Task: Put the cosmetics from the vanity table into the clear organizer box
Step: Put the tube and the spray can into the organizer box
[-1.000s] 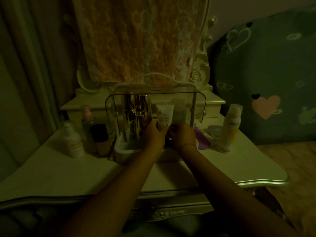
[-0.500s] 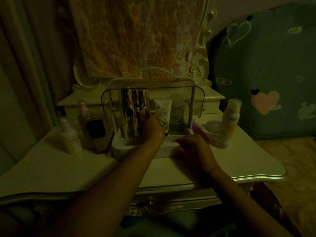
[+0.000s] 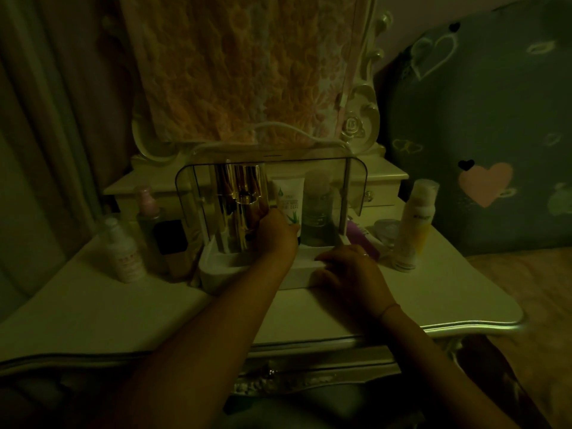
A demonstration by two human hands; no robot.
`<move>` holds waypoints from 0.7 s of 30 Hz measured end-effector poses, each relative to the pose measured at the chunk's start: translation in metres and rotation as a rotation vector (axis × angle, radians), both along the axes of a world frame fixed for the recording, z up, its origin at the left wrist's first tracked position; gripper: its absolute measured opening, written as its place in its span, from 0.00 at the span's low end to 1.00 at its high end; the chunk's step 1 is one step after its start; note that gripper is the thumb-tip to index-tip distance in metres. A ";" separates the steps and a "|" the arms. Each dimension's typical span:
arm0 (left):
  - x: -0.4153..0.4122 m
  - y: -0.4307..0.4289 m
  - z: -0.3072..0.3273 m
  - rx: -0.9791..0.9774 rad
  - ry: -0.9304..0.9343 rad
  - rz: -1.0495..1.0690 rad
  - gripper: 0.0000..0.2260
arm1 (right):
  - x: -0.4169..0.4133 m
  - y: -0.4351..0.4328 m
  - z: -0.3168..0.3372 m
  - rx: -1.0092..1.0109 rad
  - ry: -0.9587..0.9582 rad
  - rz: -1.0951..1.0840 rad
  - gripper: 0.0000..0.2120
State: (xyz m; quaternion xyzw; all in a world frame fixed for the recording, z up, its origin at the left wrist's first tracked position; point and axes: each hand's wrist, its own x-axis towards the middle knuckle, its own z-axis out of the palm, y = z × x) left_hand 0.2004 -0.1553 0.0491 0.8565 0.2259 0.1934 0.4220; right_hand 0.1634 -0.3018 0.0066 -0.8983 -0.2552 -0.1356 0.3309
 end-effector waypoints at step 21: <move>-0.003 -0.004 0.005 -0.048 0.016 -0.024 0.19 | 0.001 0.000 0.000 0.016 -0.064 0.008 0.11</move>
